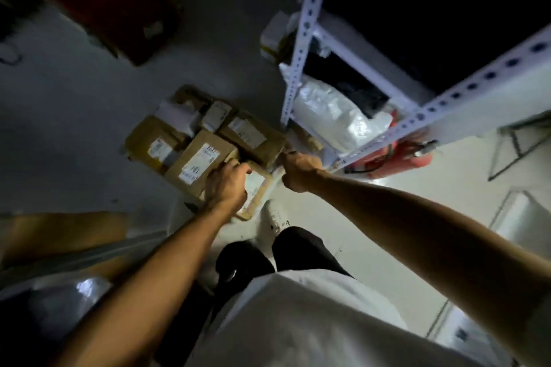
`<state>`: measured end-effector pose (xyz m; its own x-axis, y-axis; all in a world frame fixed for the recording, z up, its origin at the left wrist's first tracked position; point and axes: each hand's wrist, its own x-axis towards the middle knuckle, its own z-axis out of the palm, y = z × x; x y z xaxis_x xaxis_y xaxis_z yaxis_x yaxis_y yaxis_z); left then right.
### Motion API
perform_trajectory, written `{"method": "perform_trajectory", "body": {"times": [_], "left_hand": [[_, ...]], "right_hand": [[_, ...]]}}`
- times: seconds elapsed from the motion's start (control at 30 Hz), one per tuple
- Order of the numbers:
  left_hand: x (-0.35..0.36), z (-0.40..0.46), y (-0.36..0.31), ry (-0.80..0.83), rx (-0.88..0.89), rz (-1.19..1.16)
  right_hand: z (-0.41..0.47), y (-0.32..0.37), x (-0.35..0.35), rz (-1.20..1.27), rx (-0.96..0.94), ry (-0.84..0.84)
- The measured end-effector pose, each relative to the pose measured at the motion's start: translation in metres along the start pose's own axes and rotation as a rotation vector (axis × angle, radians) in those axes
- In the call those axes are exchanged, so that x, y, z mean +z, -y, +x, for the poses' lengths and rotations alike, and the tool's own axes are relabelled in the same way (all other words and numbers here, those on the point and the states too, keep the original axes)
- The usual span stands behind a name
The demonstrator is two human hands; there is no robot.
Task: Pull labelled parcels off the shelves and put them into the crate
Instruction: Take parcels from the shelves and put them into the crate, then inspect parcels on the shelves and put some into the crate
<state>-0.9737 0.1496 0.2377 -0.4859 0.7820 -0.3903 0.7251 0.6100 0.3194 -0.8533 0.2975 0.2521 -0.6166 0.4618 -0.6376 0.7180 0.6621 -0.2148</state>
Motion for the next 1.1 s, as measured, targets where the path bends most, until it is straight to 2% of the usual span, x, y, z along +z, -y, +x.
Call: {"method": "perform_trajectory", "body": {"times": [0.17, 0.3, 0.5, 0.83, 1.1], "left_hand": [[-0.039, -0.005, -0.069, -0.032, 0.328, 0.284], [-0.049, -0.011, -0.136, -0.037, 0.579, 0.450], [-0.044, -0.031, -0.251, 0.002, 0.876, 0.638], [-0.013, -0.066, -0.473, -0.051, 1.246, 0.734], [0.004, -0.108, -0.675, -0.311, 1.587, 0.727]], "right_hand": [[-0.068, -0.029, -0.024, -0.177, 0.020, -0.286], [-0.134, -0.065, -0.031, -0.198, 0.173, -0.328], [-0.222, -0.128, -0.031, -0.102, 0.374, -0.387], [-0.355, -0.284, -0.031, -0.044, 0.758, -0.433], [-0.464, -0.416, -0.044, -0.042, 0.992, -0.538]]}}
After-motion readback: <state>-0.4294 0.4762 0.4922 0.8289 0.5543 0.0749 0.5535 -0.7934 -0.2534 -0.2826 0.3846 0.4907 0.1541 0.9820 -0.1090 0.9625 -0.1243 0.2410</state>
